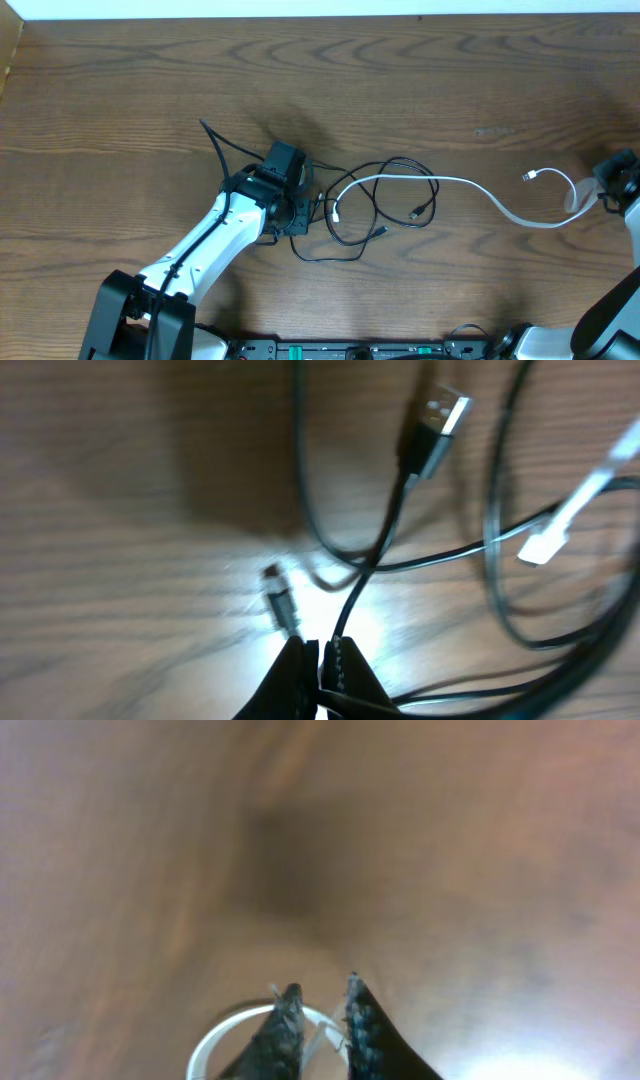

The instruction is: Untangle cables

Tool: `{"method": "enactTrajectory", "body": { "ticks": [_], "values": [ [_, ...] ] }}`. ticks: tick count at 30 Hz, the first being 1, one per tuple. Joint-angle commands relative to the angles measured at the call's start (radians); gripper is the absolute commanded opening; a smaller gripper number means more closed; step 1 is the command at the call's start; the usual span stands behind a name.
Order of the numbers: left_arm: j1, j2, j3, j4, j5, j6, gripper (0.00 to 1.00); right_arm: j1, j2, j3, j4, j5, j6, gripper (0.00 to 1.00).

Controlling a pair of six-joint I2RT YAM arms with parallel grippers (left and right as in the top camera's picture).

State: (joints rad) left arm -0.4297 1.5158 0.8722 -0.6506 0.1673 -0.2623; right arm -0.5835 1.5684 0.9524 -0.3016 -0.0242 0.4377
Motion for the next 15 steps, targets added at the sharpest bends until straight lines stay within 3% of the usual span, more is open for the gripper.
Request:
{"method": "enactTrajectory", "body": {
  "ticks": [1, 3, 9, 15],
  "values": [
    [0.004, -0.010, 0.015, 0.032, 0.101, -0.006, 0.07, -0.001, 0.005, 0.002, 0.067, -0.400, -0.114, 0.35],
    [0.004, -0.010, 0.015, 0.055, 0.138, -0.006, 0.08, 0.010, 0.004, 0.002, 0.106, -0.542, -0.129, 0.48],
    [0.003, -0.010, 0.015, 0.074, 0.165, -0.010, 0.08, 0.100, 0.005, 0.002, 0.106, -0.754, -0.175, 0.47],
    [0.003, -0.010, 0.015, 0.090, 0.219, -0.010, 0.07, 0.285, 0.005, 0.002, 0.048, -0.731, -0.279, 0.49]
  ]
}}
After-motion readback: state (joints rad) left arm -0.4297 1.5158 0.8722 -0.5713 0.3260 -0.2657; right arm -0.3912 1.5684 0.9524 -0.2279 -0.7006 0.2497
